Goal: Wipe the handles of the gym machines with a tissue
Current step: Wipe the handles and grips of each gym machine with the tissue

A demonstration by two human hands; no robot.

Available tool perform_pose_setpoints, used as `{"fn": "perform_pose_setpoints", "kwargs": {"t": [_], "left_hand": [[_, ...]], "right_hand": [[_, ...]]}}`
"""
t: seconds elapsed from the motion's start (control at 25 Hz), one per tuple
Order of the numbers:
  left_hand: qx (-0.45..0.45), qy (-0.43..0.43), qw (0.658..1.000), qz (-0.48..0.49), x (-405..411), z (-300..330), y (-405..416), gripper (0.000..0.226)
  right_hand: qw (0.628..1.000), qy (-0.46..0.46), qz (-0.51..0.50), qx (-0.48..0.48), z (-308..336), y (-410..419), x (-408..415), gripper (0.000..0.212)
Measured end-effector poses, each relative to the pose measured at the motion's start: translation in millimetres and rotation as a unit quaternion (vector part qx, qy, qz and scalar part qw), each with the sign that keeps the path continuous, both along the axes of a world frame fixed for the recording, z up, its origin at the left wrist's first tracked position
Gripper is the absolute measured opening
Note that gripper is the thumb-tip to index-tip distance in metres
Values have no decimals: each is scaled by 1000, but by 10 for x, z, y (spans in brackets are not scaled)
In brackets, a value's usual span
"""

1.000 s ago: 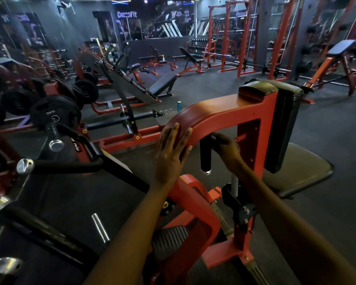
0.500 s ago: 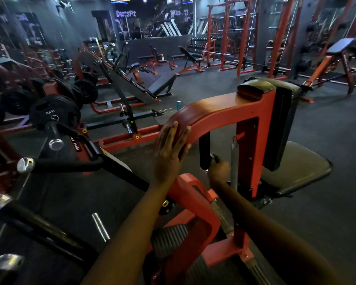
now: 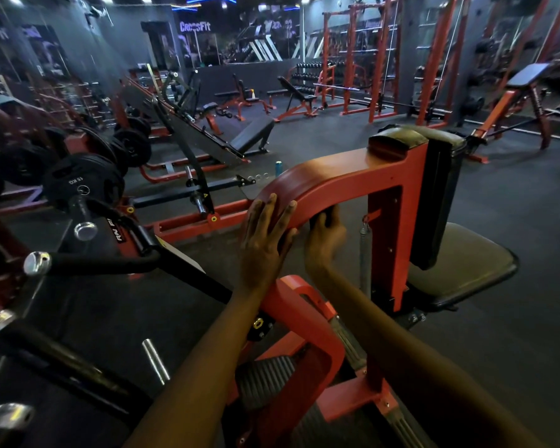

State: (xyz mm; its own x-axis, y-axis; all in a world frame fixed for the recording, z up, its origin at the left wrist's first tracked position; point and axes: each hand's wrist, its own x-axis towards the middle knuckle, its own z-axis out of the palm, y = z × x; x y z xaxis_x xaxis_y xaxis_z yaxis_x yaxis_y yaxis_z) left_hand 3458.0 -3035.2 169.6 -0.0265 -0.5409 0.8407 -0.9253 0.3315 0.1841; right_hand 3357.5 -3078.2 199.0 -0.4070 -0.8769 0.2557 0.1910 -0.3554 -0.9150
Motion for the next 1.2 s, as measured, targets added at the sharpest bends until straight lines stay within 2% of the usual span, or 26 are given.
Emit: {"fn": "perform_pose_setpoints", "kwargs": {"t": [0.2, 0.32, 0.48, 0.56, 0.6, 0.72, 0.8, 0.88, 0.96, 1.0, 1.04, 1.12, 1.2], "left_hand": [[0, 0, 1000, 2, -32, 19, 33, 54], [15, -2, 1000, 3, 2, 18, 25, 54], [25, 6, 1000, 3, -18, -19, 49, 53], [14, -7, 1000, 9, -18, -16, 53, 53], [13, -9, 1000, 7, -2, -2, 40, 54], [6, -15, 1000, 6, 7, 39, 13, 54], [6, -8, 1000, 5, -1, 10, 20, 54], [4, -7, 1000, 1, -5, -20, 33, 54], [4, -9, 1000, 1, 3, -21, 31, 54], [2, -13, 1000, 3, 10, -17, 25, 54], [-1, -16, 1000, 5, 15, -7, 14, 54], [-1, -16, 1000, 4, 24, 19, -15, 54], [7, -8, 1000, 6, 11, 17, -13, 55]], "right_hand": [[992, -2, 110, -54, -20, -70, -202, 26], [973, 96, 207, -25, -97, -352, -481, 27], [918, 293, 231, 131, -659, -282, -632, 32], [896, 343, 253, 119, -475, -357, -657, 33], [907, 320, 256, 94, -264, -403, -653, 31], [952, 160, 260, -13, 146, -503, -623, 16], [959, 148, 240, 33, -166, -376, -607, 17], [944, 210, 226, 119, -608, -145, -646, 17], [902, 368, 167, 151, -782, -32, -743, 21], [901, 398, 113, 126, -725, -23, -779, 19], [920, 380, 65, 74, -579, -33, -776, 20], [955, 292, 18, -46, -186, -6, -706, 15], [970, 215, 15, -109, -33, -26, -571, 16]]}}
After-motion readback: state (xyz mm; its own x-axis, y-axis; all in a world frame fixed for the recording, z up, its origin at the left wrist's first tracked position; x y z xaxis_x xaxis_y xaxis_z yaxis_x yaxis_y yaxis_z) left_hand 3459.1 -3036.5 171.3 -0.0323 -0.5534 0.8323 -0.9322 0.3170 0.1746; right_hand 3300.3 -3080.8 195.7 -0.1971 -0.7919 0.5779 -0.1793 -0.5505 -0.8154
